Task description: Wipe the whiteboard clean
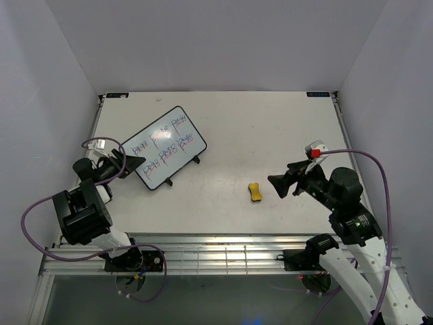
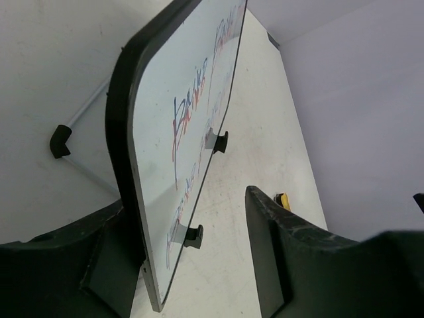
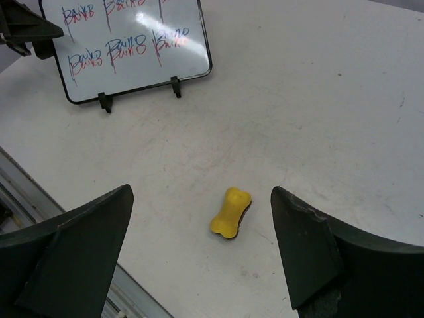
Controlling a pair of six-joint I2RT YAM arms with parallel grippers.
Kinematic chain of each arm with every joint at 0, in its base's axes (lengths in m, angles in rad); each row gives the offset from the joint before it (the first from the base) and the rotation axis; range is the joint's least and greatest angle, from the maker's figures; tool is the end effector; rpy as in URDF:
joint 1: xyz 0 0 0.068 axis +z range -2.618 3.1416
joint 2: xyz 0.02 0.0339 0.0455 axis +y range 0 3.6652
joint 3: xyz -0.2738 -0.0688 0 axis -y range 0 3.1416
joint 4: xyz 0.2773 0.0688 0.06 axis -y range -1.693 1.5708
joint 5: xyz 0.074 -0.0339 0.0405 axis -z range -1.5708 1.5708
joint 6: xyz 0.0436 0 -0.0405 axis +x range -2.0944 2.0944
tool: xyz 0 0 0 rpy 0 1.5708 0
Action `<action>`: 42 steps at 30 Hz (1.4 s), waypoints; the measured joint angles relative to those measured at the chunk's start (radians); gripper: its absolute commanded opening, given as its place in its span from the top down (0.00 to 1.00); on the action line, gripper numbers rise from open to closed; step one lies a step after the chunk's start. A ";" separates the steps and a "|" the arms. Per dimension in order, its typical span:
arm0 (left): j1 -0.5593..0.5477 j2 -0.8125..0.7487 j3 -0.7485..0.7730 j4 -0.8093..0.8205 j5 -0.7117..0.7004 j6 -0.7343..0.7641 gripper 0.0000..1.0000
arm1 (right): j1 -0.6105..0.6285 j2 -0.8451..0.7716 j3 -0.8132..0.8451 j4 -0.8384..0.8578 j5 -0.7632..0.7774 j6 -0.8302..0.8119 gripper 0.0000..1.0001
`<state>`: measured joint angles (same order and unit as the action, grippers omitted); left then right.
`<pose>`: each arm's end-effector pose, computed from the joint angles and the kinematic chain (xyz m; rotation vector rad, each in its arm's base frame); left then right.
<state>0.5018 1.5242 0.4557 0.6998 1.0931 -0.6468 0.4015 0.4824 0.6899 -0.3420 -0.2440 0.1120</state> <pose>0.2650 0.1012 0.1389 -0.3362 1.8568 -1.1432 0.1355 0.0690 0.3408 -0.4321 1.6820 0.5879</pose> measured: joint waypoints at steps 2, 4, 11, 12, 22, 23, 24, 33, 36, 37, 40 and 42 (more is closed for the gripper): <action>0.000 0.030 0.003 0.042 0.027 -0.005 0.35 | 0.000 0.000 0.003 -0.006 -0.005 -0.010 0.10; 0.000 0.065 0.008 0.071 0.045 -0.010 0.35 | 0.000 0.002 0.011 -0.021 -0.006 -0.018 0.10; 0.000 0.091 0.009 0.121 0.061 -0.016 0.42 | 0.000 0.003 0.045 -0.036 -0.025 -0.029 0.10; 0.000 0.092 0.009 0.124 0.062 -0.015 0.44 | 0.000 0.003 0.047 -0.037 -0.029 -0.031 0.10; 0.006 0.108 0.010 0.151 0.062 -0.007 0.50 | 0.000 0.007 0.049 -0.038 -0.045 -0.039 0.10; 0.006 0.114 0.010 0.152 0.062 -0.007 0.50 | 0.000 0.009 0.049 -0.038 -0.047 -0.040 0.10; 0.006 0.121 0.011 0.154 0.063 -0.007 0.50 | 0.000 0.011 0.049 -0.038 -0.047 -0.041 0.10; 0.007 0.126 0.011 0.169 0.061 -0.001 0.53 | 0.000 0.028 0.049 -0.037 -0.051 -0.041 0.10; 0.007 0.126 0.011 0.169 0.060 0.004 0.53 | 0.000 0.028 0.049 -0.037 -0.051 -0.042 0.10; 0.007 0.126 0.011 0.169 0.060 0.004 0.52 | 0.000 0.028 0.049 -0.037 -0.051 -0.042 0.10; 0.007 0.126 0.011 0.168 0.060 0.010 0.52 | 0.000 0.028 0.049 -0.037 -0.051 -0.042 0.10; 0.007 0.126 0.011 0.159 0.058 0.021 0.52 | 0.000 0.028 0.049 -0.037 -0.051 -0.042 0.10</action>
<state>0.5087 1.6497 0.4664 0.8589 1.1515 -0.6258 0.4015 0.5106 0.7387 -0.3790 -0.2947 0.0696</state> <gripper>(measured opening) 0.477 0.898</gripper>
